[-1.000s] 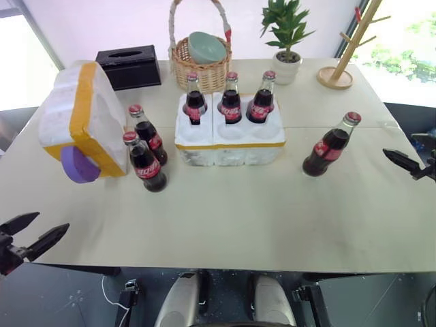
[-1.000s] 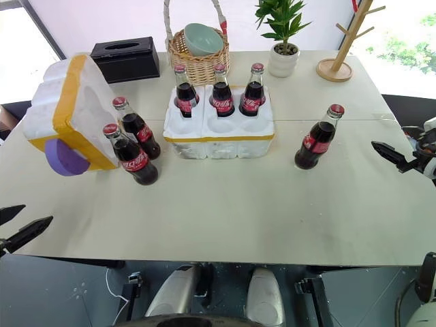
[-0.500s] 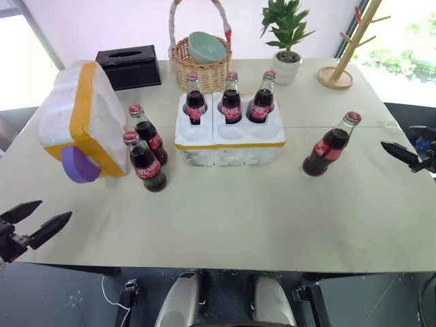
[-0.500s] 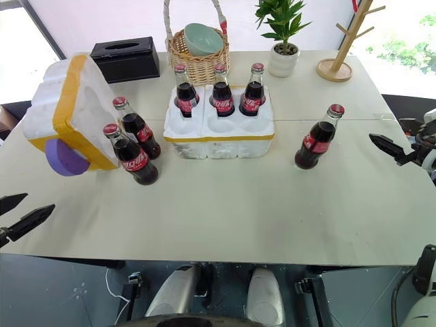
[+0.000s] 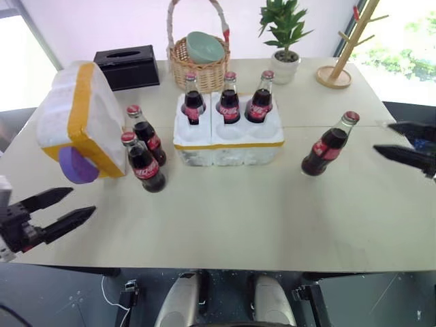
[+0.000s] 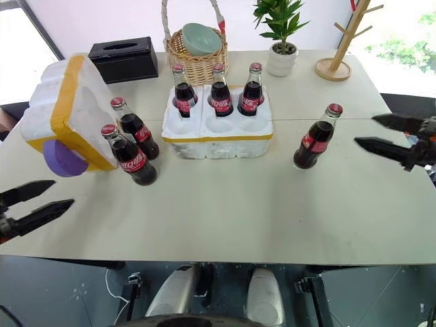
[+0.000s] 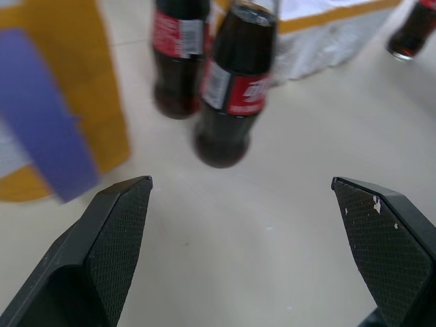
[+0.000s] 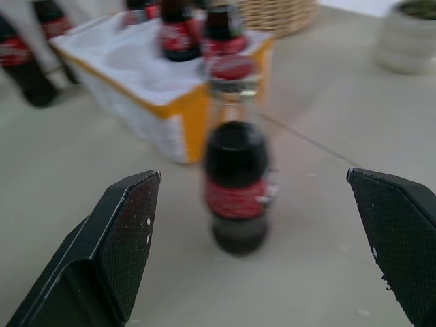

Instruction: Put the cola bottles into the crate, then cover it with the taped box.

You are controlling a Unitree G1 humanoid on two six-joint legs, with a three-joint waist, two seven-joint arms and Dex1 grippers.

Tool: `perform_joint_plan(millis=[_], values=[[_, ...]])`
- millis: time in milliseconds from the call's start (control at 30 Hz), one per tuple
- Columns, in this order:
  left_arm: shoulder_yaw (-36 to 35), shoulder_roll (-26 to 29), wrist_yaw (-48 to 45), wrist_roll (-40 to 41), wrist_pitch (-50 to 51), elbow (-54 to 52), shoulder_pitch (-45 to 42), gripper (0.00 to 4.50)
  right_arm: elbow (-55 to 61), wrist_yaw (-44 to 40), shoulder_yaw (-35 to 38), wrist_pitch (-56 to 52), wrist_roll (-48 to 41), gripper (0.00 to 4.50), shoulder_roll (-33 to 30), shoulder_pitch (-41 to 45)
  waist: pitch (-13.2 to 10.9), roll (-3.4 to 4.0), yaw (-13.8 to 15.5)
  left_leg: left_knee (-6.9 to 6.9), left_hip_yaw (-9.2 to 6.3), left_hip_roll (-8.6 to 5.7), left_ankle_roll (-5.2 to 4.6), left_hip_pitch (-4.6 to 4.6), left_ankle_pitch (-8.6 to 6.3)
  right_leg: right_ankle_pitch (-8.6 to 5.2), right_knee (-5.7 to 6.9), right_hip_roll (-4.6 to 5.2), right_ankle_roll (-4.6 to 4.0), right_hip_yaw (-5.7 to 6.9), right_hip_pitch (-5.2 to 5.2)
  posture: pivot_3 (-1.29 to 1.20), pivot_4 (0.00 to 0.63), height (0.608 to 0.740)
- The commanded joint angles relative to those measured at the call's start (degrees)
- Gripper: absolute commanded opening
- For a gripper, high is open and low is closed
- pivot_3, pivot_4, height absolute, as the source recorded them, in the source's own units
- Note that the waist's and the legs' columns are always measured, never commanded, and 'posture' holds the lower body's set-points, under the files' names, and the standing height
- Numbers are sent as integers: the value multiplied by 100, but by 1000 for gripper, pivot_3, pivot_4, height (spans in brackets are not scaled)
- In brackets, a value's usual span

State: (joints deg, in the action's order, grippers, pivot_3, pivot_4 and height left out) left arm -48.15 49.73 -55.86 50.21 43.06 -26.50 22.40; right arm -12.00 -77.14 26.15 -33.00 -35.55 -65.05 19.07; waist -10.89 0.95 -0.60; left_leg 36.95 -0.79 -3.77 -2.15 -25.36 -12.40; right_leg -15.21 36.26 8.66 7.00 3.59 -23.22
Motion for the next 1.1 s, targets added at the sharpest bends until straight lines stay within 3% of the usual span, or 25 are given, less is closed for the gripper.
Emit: perform_joint_plan(millis=[33, 367, 633, 1067, 1100], values=[[459, 31, 202, -218, -246, -215, -306, 4421, 1206, -87, 346, -680, -698, 4500, -178, -161, 0, -1, 2, 1, 1, 0, 0, -1, 0, 0, 0, 0, 0, 0, -1, 0, 150, 736], [2127, -512, 894, -1385, -1251, 535, -1785, 4421, 2133, 243, 678, -1636, -1624, 4500, -203, 11, -1, -8, 131, 2, 13, 2, 0, -1, 0, 8, -8, 2, -3, -5, -5, 0, 150, 736], [3188, -1037, 975, -1870, -1667, 1253, -2713, 4421, 2673, 465, 792, -1877, -1972, 4500, -150, -131, -2, -17, 155, 12, 27, 1, -1, -5, 0, 35, -11, 0, 29, -11, 0, 0, 150, 736], [3693, -1530, 956, -2224, -2144, 1874, -3241, 4421, 3029, 1032, 746, -2002, -2323, 4500, 27, -200, -3, -22, 145, 17, 32, 3, -14, -9, 8, 44, -11, -3, 36, -15, 14, 0, 150, 736], [3689, -1543, 938, -2208, -2156, 1871, -3238, 3900, 3042, 1062, 739, -2006, -2341, 4500, 33, -199, -3, -22, 146, 18, 32, 3, -14, -9, 8, 45, -11, -3, 36, -16, 14, 0, 150, 736]])
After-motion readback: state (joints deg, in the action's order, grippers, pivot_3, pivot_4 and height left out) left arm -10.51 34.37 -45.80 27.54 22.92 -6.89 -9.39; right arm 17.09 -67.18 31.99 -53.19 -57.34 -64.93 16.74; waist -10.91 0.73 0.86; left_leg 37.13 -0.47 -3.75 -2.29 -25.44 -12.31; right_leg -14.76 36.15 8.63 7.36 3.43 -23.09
